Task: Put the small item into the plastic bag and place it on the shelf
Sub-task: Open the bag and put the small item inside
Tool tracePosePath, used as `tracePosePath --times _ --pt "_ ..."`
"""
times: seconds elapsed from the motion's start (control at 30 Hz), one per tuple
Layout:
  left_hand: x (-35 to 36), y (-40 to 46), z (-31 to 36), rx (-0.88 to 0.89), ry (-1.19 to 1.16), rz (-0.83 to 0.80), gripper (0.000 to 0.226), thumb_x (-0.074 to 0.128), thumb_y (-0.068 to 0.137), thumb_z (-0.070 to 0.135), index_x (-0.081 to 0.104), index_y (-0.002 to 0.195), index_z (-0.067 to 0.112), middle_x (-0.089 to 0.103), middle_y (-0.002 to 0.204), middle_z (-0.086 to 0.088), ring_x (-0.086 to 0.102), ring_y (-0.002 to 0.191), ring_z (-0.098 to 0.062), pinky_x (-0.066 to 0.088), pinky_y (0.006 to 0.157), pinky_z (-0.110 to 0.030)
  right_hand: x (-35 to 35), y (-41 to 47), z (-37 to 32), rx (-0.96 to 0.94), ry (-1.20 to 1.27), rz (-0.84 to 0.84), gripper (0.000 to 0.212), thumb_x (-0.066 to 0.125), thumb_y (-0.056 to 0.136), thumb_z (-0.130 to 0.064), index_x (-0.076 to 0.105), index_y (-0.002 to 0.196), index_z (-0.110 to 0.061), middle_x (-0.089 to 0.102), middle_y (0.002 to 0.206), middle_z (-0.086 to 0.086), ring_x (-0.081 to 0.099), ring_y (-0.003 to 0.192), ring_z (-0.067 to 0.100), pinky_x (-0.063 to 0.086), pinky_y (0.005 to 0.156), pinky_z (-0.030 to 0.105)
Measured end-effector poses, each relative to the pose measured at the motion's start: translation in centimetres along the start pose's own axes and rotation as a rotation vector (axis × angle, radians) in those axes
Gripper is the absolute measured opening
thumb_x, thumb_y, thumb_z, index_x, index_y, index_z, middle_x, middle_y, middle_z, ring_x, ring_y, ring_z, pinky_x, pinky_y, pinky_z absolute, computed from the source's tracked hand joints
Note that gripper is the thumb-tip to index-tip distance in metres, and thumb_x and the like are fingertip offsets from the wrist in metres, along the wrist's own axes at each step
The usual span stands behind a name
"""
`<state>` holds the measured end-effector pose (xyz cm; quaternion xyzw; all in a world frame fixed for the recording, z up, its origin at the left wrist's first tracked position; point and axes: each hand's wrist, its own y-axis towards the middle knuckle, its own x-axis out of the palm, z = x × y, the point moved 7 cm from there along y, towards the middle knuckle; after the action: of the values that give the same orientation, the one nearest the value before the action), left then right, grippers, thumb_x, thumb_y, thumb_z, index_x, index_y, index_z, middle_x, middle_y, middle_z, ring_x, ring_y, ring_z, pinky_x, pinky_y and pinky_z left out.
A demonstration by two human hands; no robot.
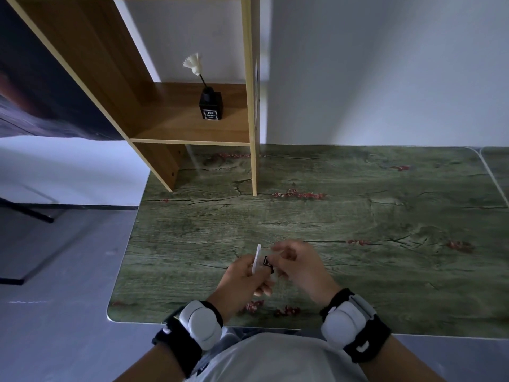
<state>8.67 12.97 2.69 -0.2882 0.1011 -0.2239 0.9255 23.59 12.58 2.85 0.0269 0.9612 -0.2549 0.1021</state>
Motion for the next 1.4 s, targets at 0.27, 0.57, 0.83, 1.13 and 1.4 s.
tracePosePath --times 0.27,0.57,0.83,1.13,1.4 --pt "0.0 0.1 -0.1 -0.037 -0.336 -0.051 0.023 0.067 0.093 0.037 0.053 0.104 0.023 0.070 0.100 -0.007 0.066 0.075 -0.027 0.050 0.064 -0.034 -0.7 -0.4 -0.1 0.000 0.190 0.091 0.011 0.076 0.084 -0.009 0.070 0.091 -0.003 0.073 0.076 0.025 0.069 0.057 0.023 0.058 0.054 0.031" --pt "-0.9 0.7 0.6 0.024 -0.204 0.044 0.004 0.062 0.097 0.013 0.066 0.099 0.013 0.070 0.087 -0.001 0.060 0.060 -0.015 0.051 0.060 -0.028 -0.1 -0.6 -0.5 0.071 0.423 0.005 0.018 0.066 0.093 -0.016 0.078 0.083 -0.005 0.076 0.083 0.024 0.073 0.071 0.033 0.061 0.068 0.037" --pt "-1.7 0.9 0.8 0.030 -0.140 0.130 0.034 0.079 0.084 0.013 0.059 0.110 0.019 0.076 0.099 -0.019 0.060 0.060 -0.012 0.051 0.059 -0.025 0.3 -0.7 -0.6 0.052 0.367 -0.067 0.017 0.074 0.085 -0.004 0.074 0.102 -0.003 0.077 0.087 0.024 0.073 0.076 0.031 0.063 0.074 0.036" --pt "-1.9 1.2 1.1 0.151 0.118 0.145 0.040 0.081 0.082 0.032 0.063 0.117 0.039 0.076 0.099 0.007 0.073 0.085 -0.005 0.060 0.072 -0.022 1.2 -0.6 -0.9 0.079 0.417 -0.008 0.018 0.069 0.089 -0.003 0.072 0.107 -0.003 0.079 0.094 0.016 0.076 0.088 0.029 0.063 0.078 0.040" --pt "-4.2 1.9 2.3 0.210 0.285 0.187 0.043 0.081 0.081 0.035 0.064 0.120 0.036 0.076 0.097 0.009 0.073 0.086 -0.003 0.063 0.075 -0.031 1.8 0.1 -2.8 0.064 0.347 0.002 0.024 0.073 0.086 -0.010 0.068 0.109 -0.015 0.079 0.092 0.009 0.076 0.085 0.021 0.063 0.079 0.039"
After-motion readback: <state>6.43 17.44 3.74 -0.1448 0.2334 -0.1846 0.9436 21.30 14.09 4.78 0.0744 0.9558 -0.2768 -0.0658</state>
